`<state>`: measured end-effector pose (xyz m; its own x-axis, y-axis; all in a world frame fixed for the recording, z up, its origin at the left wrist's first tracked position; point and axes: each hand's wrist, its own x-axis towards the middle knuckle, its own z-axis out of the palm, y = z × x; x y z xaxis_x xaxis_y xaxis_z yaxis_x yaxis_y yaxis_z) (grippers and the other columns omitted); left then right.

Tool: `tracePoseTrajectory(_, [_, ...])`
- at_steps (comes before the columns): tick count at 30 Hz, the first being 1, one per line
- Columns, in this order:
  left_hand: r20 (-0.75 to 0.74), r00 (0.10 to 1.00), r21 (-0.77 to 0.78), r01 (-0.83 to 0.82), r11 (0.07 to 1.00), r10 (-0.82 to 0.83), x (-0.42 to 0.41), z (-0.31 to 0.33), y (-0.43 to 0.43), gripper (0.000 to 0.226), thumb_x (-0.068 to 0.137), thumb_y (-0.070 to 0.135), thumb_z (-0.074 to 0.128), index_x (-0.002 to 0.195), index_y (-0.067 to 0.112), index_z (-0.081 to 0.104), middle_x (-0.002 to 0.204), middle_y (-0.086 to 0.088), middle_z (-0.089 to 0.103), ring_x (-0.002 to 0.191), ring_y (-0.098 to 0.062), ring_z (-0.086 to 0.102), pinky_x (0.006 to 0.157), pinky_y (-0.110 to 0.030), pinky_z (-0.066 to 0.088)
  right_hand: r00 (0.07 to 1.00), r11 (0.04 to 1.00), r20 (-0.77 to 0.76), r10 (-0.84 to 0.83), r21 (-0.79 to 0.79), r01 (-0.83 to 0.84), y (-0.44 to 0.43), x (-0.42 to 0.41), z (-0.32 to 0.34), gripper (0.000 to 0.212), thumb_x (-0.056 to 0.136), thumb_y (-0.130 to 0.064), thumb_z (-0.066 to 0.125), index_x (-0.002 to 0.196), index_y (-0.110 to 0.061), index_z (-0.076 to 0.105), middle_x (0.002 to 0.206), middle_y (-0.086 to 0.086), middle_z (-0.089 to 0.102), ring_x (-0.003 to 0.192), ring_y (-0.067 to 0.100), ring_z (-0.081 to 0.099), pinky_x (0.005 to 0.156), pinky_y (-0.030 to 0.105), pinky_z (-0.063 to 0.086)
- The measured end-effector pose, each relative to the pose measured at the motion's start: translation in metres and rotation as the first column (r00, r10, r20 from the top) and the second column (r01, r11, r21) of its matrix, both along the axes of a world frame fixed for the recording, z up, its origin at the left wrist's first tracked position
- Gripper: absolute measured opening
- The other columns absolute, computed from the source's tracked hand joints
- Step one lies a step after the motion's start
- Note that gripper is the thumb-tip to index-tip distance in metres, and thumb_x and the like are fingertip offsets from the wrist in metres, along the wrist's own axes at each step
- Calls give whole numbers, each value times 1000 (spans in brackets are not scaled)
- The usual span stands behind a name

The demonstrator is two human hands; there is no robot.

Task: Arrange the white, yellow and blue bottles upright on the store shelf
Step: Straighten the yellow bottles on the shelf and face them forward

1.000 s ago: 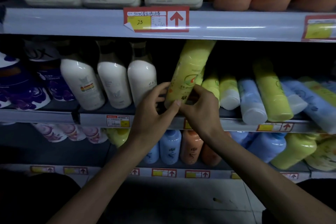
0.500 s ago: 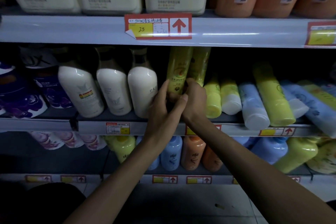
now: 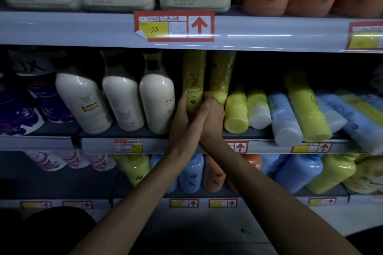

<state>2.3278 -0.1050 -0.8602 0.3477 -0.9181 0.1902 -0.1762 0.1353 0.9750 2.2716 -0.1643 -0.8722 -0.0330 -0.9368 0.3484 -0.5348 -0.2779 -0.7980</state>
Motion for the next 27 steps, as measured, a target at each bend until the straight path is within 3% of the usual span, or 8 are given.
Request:
tracePoseTrajectory(5, [-6,999,62,37,997,-37,5,-6,12,69,91,61,56,154,34,46,150,12,57,136,-3,52,116,-36,44,979,999,-200,44,-6,-46,15,-22,15,17,90,-18,65,103,-8,63,95,12,70,86,32,68,67,34,48])
tracePoseTrajectory(8, [90,994,66,48,997,-54,3,-5,31,39,103,40,58,141,30,56,134,15,62,121,7,58,97,-13,47,938,993,-337,87,-51,-110,32,-63,31,35,88,-14,69,122,-10,64,107,14,73,95,35,69,77,43,57])
tracePoseTrajectory(10, [192,978,57,77,995,-86,-2,-5,39,30,103,25,61,133,28,62,124,15,67,114,5,62,92,-18,52,922,985,-369,122,-73,-159,44,-94,41,39,88,-9,70,126,-15,66,107,7,74,93,26,71,77,44,59])
tracePoseTrajectory(14, [403,907,56,108,993,-122,-26,-5,34,28,98,28,67,126,33,62,114,15,69,106,-2,66,90,-39,60,948,987,-299,111,-76,-140,61,-137,50,39,86,-1,72,121,-19,72,101,-1,75,86,15,71,77,37,61])
tracePoseTrajectory(18, [633,774,44,-12,999,-18,-55,-4,18,42,95,56,62,130,37,52,116,9,65,103,-14,66,81,-42,58,982,998,-185,33,-39,-40,66,-160,34,30,87,-5,73,111,-22,75,91,-5,77,76,10,72,76,38,61])
tracePoseTrajectory(22, [760,649,140,-226,964,42,-73,-3,-7,62,91,73,52,129,23,56,120,-3,68,108,-29,66,78,-40,53,997,1000,-73,21,-10,-22,61,-169,28,21,89,-7,70,105,-19,77,83,-4,77,75,12,74,74,44,63])
tracePoseTrajectory(27, [669,743,277,-267,923,15,-91,6,-30,62,87,76,57,106,17,63,103,-4,71,100,-32,68,72,-37,45,998,997,61,27,72,-31,56,-173,28,21,90,-7,66,100,-23,76,77,-6,75,72,14,75,71,45,64])
